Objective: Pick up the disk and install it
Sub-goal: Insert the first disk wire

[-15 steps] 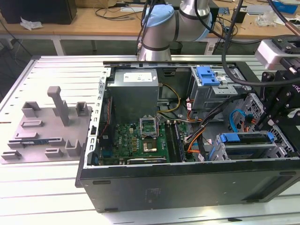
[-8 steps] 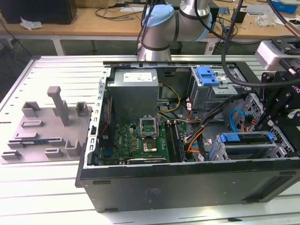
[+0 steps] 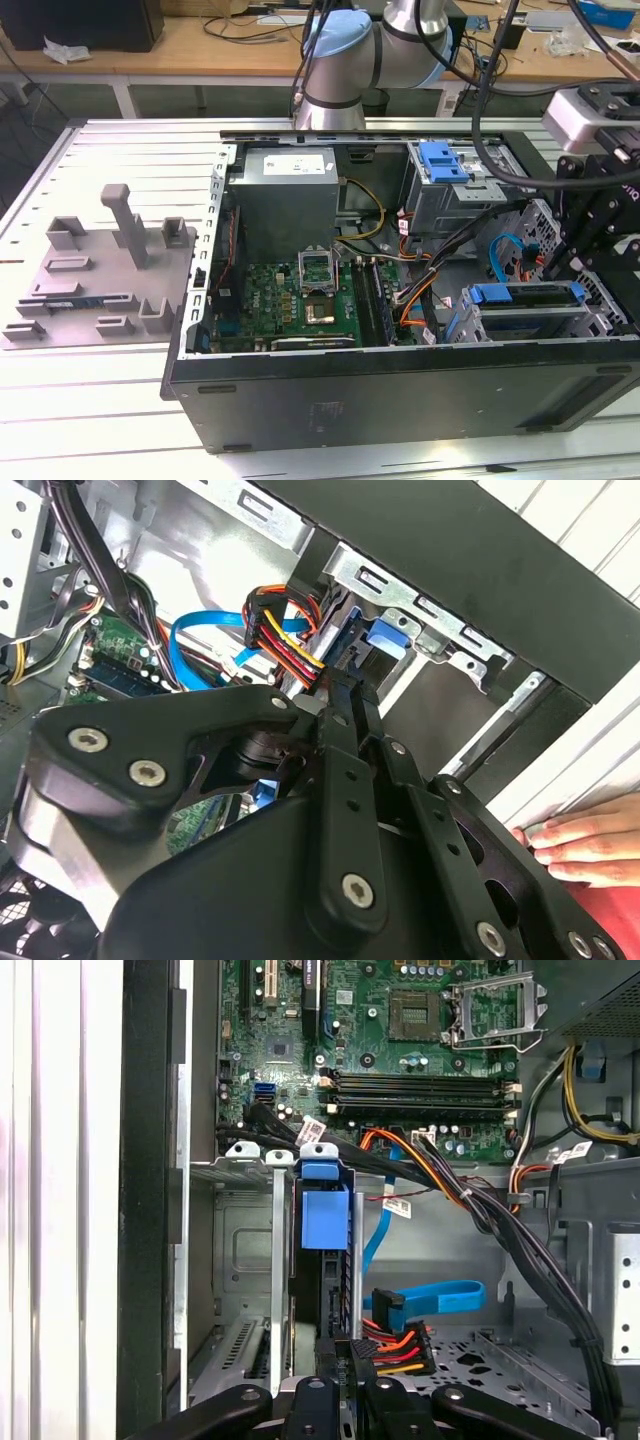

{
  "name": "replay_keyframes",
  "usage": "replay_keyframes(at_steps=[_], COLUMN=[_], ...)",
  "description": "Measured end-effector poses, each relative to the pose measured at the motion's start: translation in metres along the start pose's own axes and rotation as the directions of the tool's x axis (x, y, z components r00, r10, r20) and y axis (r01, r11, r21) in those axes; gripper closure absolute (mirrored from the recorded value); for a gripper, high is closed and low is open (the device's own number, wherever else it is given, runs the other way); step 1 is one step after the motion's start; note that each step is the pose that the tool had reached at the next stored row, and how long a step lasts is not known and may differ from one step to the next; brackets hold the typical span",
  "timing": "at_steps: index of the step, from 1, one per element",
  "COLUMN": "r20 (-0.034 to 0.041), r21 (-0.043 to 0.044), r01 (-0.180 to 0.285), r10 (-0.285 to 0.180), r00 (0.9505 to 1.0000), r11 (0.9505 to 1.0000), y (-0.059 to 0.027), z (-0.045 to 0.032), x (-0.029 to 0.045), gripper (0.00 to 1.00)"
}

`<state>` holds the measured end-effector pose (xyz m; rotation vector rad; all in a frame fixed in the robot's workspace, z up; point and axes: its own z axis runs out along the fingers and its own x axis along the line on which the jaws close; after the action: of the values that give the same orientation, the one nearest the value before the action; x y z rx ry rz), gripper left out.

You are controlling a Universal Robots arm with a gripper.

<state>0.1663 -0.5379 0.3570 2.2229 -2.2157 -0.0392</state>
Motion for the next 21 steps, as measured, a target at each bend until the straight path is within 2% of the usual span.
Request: replay_keyframes(at_steps=[21], r20=[-0.0001], r21=[0.0000], r01=[0.000], r10=[0.000], r00=[1.0000], r11=[1.0000], y=[0.0009], z=[0.0036], x=[0.0013], gripper=[0.84])
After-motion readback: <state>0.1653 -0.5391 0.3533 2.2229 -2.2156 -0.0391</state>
